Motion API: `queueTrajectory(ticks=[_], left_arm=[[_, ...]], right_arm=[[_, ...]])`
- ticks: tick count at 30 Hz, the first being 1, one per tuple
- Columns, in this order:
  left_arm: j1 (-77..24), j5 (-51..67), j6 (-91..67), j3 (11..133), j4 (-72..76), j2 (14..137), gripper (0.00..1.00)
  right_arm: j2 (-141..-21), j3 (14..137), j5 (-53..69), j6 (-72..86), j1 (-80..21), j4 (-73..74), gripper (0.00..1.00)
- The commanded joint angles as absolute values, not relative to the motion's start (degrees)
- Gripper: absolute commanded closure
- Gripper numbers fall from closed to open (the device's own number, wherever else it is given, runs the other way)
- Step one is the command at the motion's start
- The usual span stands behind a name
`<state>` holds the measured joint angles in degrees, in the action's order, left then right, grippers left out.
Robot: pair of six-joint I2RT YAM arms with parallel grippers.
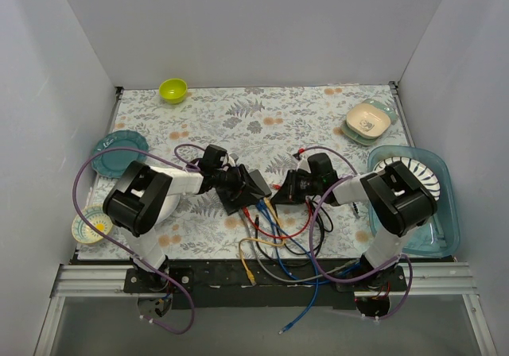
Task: Pull the plug from the switch port
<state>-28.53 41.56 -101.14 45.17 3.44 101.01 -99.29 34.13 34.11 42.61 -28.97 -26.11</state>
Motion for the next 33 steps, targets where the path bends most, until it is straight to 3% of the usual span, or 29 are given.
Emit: queueTrajectory(ticks=[1,9,13,14,15,17,20,25,33], left_arm=[[-28.2,34.3,-100.4,44.4,1.6,102.5,0.61],[-28.1,33.3,-100.0,43.9,1.1,100.4,0.61],[-28.1,33.5,-99.4,44.1,0.7,98.5,0.60],[-28.1,33.5,-99.1,44.3,1.0,97.8,0.60],[-28.2,33.5,-99.1,44.4,1.1,96.4,0.59],[-28.2,33.5,-98.8,45.1,1.1,95.0,0.58],[-28.1,33.6,-98.8,46.1,0.9,93.5,0.57],[-28.2,33.2,-98.7,46.7,0.4,93.8,0.57],[-27.9,31.3,-98.3,45.7,-3.6,94.8,0.57]], right_arm=[[-97.0,31.6,30.3,39.0,-28.9,-17.8,0.99],[-85.9,32.9,15.7,35.5,-25.3,-2.8,0.99],[-83.2,35.3,15.1,33.6,-24.4,-1.8,0.96],[-83.0,35.8,16.9,33.4,-24.4,-2.2,0.89],[-82.5,36.2,17.3,33.4,-24.9,-3.2,0.74],[-80.3,38.0,16.0,32.9,-26.5,-3.8,0.59],[-79.0,40.2,17.0,32.4,-28.6,-5.1,0.51],[-83.7,41.7,22.8,33.6,-31.2,-8.4,0.50],[-92.6,41.7,30.9,37.1,-34.4,-14.9,0.58]])
